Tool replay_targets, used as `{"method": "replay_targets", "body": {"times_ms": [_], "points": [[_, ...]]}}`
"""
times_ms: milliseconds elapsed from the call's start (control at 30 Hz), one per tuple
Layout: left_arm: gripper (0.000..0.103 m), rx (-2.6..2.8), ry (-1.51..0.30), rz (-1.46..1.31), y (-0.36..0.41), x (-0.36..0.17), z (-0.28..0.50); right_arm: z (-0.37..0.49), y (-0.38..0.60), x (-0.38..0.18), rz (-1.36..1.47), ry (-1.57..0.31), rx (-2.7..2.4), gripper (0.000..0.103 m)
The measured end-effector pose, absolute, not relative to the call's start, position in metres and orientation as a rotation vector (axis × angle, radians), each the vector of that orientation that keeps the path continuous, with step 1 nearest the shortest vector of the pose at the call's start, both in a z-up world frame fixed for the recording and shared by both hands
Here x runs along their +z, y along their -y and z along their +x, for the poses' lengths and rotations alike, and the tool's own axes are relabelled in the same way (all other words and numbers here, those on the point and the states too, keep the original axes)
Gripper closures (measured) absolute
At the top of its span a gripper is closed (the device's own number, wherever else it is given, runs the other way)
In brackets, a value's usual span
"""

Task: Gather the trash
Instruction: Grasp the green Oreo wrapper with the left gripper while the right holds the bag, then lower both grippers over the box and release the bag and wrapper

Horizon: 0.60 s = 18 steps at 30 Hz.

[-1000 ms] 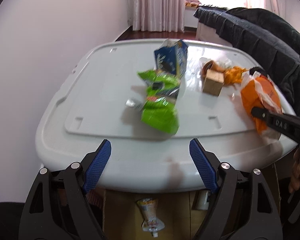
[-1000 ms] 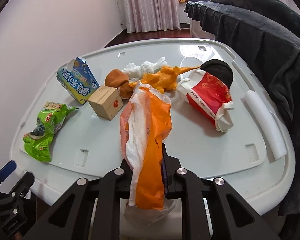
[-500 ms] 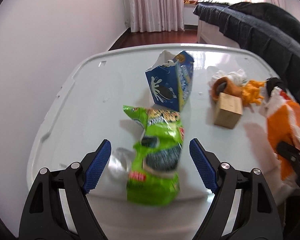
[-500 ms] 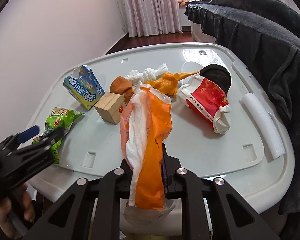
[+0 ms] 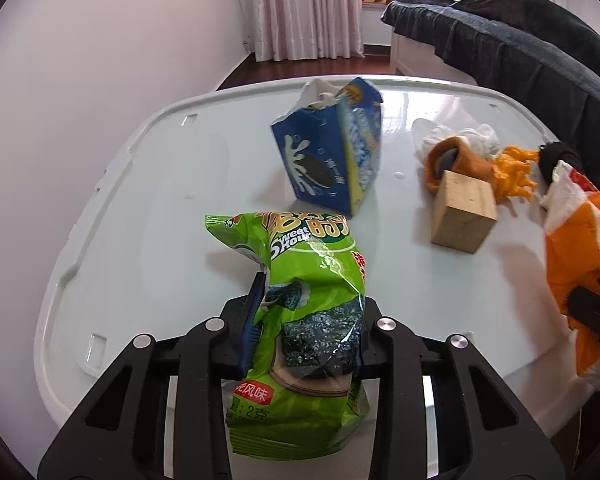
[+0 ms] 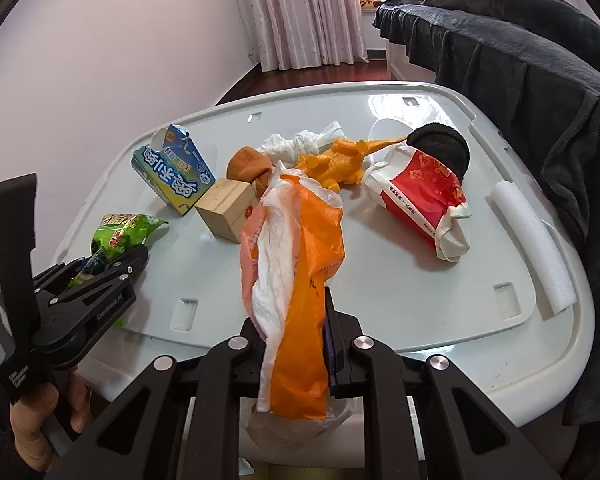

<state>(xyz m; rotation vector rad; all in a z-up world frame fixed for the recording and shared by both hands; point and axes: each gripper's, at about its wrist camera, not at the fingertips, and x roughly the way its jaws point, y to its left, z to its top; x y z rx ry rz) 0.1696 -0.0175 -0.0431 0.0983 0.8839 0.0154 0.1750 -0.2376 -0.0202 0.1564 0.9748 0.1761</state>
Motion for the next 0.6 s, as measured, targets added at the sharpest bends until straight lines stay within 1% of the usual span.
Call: {"method": "replay_targets", "body": {"times_ms": [333, 500, 600], "points": [[0.071, -0.026, -0.831, 0.083, 0.023, -0.016, 0.136, 0.167, 0.239, -0.013, 0.171, -0.952, 0.192, 0.085], [0.071, -0.029, -0.837, 0.073, 0.024, -0.009, 0.102, 0.149, 0.236, -0.003, 0.160, -0.929, 0.219, 0.085], [0.071, -0.025, -0.873, 0.065, 0.023, -0.014, 0.076, 0.133, 0.234, 0.003, 0.139, -0.911, 0.229, 0.085]]}}
